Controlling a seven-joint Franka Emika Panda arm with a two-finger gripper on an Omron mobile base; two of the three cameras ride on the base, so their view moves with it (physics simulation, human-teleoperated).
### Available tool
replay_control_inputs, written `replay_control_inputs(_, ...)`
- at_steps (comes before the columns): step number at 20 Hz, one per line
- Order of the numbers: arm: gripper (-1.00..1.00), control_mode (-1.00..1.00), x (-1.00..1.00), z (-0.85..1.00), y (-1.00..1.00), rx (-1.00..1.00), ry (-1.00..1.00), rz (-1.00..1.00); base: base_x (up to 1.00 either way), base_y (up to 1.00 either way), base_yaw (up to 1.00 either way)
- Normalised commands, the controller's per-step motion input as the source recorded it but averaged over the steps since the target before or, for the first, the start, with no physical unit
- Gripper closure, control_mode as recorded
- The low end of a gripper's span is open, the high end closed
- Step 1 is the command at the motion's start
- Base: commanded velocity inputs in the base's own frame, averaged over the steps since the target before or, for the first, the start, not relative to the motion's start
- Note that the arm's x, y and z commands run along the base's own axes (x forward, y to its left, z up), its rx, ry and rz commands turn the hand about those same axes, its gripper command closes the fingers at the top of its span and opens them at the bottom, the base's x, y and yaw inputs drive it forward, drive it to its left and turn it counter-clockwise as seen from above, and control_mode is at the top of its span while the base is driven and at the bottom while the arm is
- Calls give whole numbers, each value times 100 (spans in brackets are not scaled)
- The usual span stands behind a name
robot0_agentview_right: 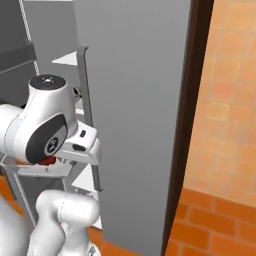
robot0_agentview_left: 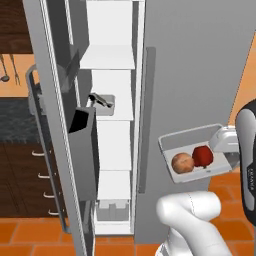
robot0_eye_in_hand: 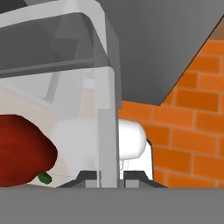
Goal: Take the meat container that has the fish and place it on the second highest rack of the freezer. Then take the vegetable container that has the bell pepper and onion and place it on the highest rack of the freezer.
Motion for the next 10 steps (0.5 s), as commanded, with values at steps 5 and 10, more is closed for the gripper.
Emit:
replay_control_inputs(5,100,100,0,0,0,0,0,0,60,8,6)
replay_control_inputs(10,100,100,0,0,0,0,0,0,32,33,9)
